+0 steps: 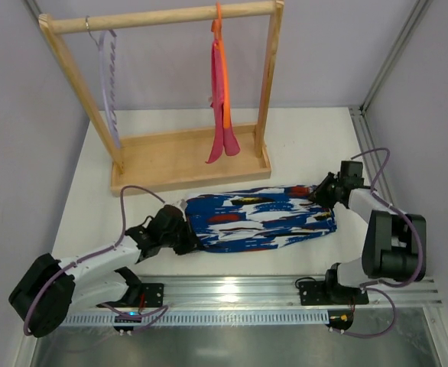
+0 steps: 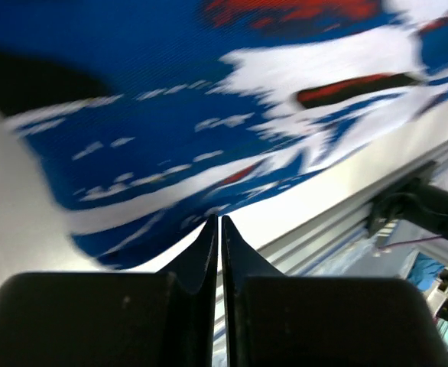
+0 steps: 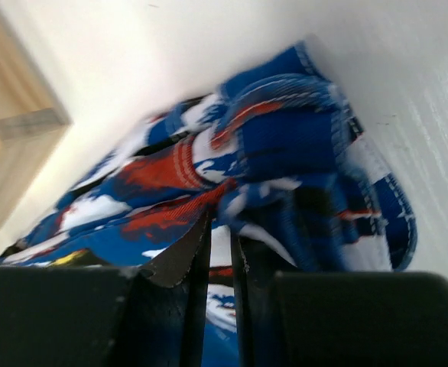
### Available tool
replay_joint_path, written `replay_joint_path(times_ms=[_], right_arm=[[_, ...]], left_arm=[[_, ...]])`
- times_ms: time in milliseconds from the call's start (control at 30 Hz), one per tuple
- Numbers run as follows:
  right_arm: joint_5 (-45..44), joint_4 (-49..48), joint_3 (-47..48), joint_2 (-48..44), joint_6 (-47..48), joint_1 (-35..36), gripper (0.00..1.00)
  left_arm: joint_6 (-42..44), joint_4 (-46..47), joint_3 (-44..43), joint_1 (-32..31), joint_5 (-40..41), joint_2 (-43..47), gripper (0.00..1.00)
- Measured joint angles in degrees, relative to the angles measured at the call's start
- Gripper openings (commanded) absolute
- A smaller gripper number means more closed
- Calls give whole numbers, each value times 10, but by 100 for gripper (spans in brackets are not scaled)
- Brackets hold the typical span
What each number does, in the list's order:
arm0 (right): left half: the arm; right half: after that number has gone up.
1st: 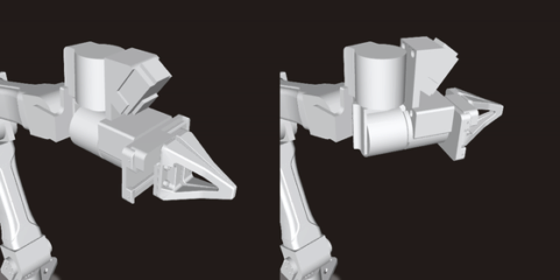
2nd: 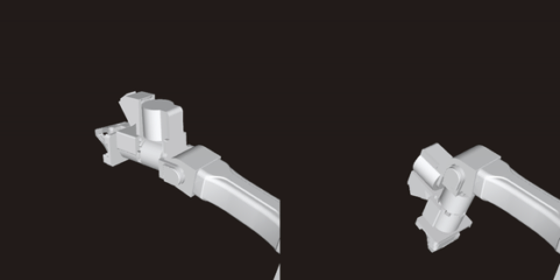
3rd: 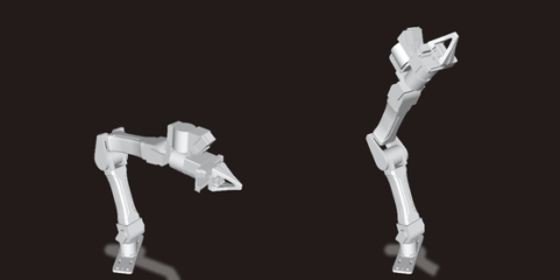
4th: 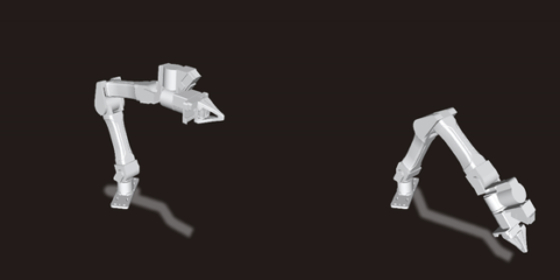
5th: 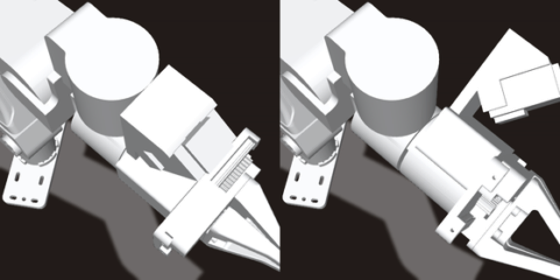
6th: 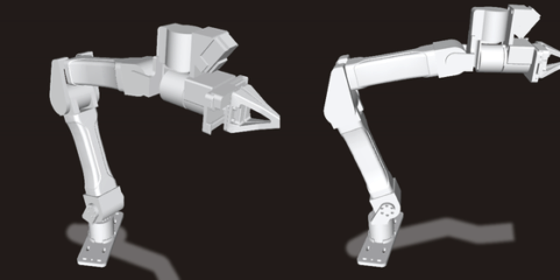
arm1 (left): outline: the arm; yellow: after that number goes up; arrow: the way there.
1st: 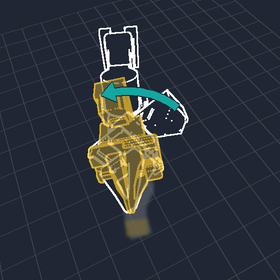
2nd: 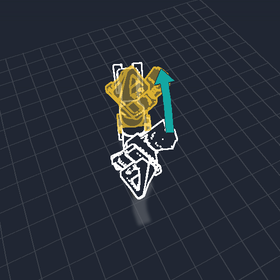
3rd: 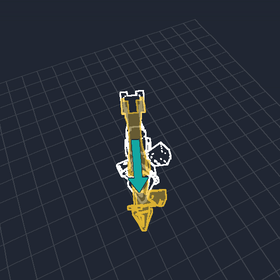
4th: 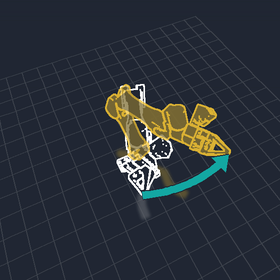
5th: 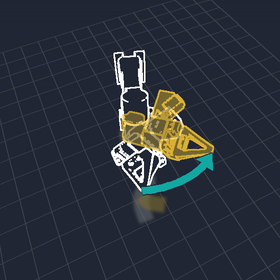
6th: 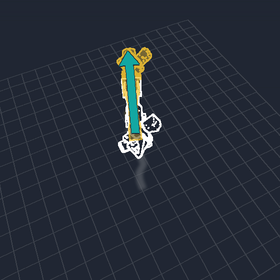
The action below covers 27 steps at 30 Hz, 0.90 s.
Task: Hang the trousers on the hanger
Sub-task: Fold the trousers, then grab a hanger with the left arm
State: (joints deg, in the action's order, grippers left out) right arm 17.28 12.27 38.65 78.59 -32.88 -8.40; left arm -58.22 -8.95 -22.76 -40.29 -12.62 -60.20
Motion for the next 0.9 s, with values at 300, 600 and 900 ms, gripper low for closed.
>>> replay_joint_path(times_ms=[300, 600, 900], right_arm=[[-43, 18, -4, -17, 25, -4, 25], [-130, 117, -14, -174, 28, -4, 22], [-176, 164, -19, -107, 26, -5, 37]], left_arm=[[-44, -35, 88, -13, 27, 105, 2], [-35, -127, -1, -14, 61, 183, 32], [59, -258, -278, -15, 165, 175, 81]])
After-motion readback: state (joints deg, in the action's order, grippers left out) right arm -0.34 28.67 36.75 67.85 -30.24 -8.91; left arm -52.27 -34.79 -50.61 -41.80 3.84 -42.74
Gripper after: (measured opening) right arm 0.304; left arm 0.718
